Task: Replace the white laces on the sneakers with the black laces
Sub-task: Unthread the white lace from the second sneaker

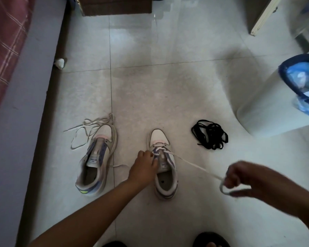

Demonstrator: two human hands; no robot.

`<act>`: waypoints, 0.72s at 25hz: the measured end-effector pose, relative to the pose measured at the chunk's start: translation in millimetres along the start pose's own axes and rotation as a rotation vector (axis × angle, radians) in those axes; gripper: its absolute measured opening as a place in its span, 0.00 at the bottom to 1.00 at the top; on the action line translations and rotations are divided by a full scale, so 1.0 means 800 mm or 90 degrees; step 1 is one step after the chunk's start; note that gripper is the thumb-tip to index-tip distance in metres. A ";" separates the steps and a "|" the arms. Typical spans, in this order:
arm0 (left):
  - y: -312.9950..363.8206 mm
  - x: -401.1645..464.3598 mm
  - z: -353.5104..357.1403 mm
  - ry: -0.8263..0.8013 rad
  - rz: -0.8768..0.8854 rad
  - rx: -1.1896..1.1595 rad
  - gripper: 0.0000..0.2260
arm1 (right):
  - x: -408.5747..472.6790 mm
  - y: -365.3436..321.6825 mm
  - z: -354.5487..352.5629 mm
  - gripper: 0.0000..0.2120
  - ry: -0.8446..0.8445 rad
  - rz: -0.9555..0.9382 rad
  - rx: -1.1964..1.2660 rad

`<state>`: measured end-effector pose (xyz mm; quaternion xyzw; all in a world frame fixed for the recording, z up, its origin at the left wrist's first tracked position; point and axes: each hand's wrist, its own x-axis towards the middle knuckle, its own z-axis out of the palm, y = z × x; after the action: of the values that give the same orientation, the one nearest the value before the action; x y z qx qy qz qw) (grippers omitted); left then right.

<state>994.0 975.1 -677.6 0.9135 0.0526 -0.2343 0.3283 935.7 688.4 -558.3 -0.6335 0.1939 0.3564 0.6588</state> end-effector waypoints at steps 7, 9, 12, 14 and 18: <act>0.013 0.007 0.002 -0.103 -0.060 -0.053 0.18 | 0.078 0.081 0.058 0.10 0.236 -0.113 -0.537; 0.015 -0.002 0.005 -0.111 -0.132 -0.141 0.17 | 0.120 0.074 0.095 0.14 0.146 -0.094 -0.569; 0.021 -0.021 0.022 -0.152 -0.224 -0.351 0.19 | 0.171 0.057 0.115 0.19 0.116 -0.092 -0.799; 0.020 -0.036 0.035 -0.275 -0.195 -0.347 0.12 | 0.188 0.042 0.103 0.21 0.114 -0.111 -0.980; 0.003 -0.032 0.032 -0.159 0.053 -0.084 0.04 | 0.181 0.029 0.084 0.21 0.302 -0.346 -1.063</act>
<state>962.3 958.7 -681.3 0.8550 -0.0116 -0.3286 0.4010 1003.1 785.1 -668.3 -0.9854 -0.1531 0.0736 -0.0101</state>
